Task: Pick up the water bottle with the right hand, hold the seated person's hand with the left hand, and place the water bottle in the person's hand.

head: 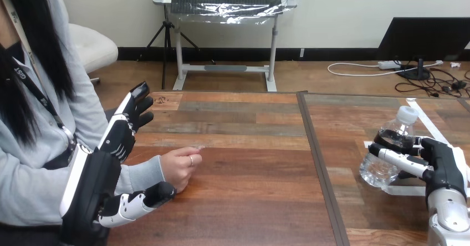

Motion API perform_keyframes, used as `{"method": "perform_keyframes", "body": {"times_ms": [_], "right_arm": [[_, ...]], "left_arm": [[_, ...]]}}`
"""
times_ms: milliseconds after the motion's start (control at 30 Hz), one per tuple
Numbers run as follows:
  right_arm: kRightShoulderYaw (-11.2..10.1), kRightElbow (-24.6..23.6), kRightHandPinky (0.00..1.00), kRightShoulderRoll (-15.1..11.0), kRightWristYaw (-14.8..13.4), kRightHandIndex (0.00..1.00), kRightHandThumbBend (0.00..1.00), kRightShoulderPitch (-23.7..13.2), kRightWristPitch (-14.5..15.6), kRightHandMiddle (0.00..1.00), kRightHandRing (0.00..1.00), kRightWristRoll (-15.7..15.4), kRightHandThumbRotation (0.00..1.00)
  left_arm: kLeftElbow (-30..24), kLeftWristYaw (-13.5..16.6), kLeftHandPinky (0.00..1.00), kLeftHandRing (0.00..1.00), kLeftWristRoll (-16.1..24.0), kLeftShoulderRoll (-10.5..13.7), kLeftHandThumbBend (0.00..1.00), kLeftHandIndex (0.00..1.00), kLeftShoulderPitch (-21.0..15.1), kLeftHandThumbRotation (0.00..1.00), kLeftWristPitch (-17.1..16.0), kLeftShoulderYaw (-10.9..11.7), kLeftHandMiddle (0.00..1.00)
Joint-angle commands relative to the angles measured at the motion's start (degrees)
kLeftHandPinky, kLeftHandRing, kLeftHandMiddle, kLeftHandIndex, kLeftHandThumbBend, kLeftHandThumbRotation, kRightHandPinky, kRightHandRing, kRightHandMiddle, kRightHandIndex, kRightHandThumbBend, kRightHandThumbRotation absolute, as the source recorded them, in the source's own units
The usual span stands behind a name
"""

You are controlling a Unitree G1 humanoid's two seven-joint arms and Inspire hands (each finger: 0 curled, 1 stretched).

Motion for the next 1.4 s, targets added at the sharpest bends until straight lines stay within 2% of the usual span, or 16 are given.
{"method": "perform_keyframes", "body": {"times_ms": [0,333,733,867,1033,1133,1367], "right_arm": [[-1.0,-1.4,0.40,0.7,-0.3,0.54,0.75,-3.1,-2.0,0.53,0.45,1.2,0.00],[-2.1,-2.0,0.39,1.4,1.3,0.54,0.74,-3.4,-3.9,0.53,0.45,2.6,0.00],[-1.9,-3.1,0.40,2.1,4.0,0.52,0.71,-3.9,-7.7,0.53,0.45,3.6,0.00],[-1.9,-3.5,0.40,2.6,5.2,0.52,0.71,-4.2,-8.6,0.52,0.45,4.0,0.00],[-2.0,-4.0,0.38,3.0,8.1,0.51,0.69,-4.3,-10.9,0.51,0.44,4.8,0.00],[-2.4,-4.3,0.38,3.4,10.4,0.51,0.69,-4.7,-11.0,0.51,0.43,6.0,0.00],[-2.2,-5.1,0.36,4.4,13.4,0.49,0.70,-5.2,-12.7,0.50,0.42,7.0,0.00]], "left_arm": [[-2.2,-0.1,0.89,0.94,-1.0,0.6,1.00,0.93,-1.6,0.68,-0.7,0.8,0.96],[-2.3,0.3,0.89,0.94,-0.4,0.6,1.00,0.93,-1.4,0.69,-0.6,1.2,0.95],[-3.4,2.0,0.87,0.93,3.1,0.6,1.00,0.93,-0.9,0.69,0.5,2.6,0.95],[-3.9,3.9,0.86,0.93,7.7,0.9,1.00,0.93,-0.9,0.71,0.5,4.4,0.95],[-4.9,5.6,0.85,0.92,10.6,0.8,1.00,0.93,-0.6,0.72,1.2,5.3,0.95],[-6.0,5.9,0.85,0.92,11.3,1.1,1.00,0.93,-0.2,0.70,2.9,5.4,0.95],[-9.0,7.9,0.87,0.94,17.2,2.6,1.00,0.94,0.9,0.63,6.7,7.1,0.96]]}}
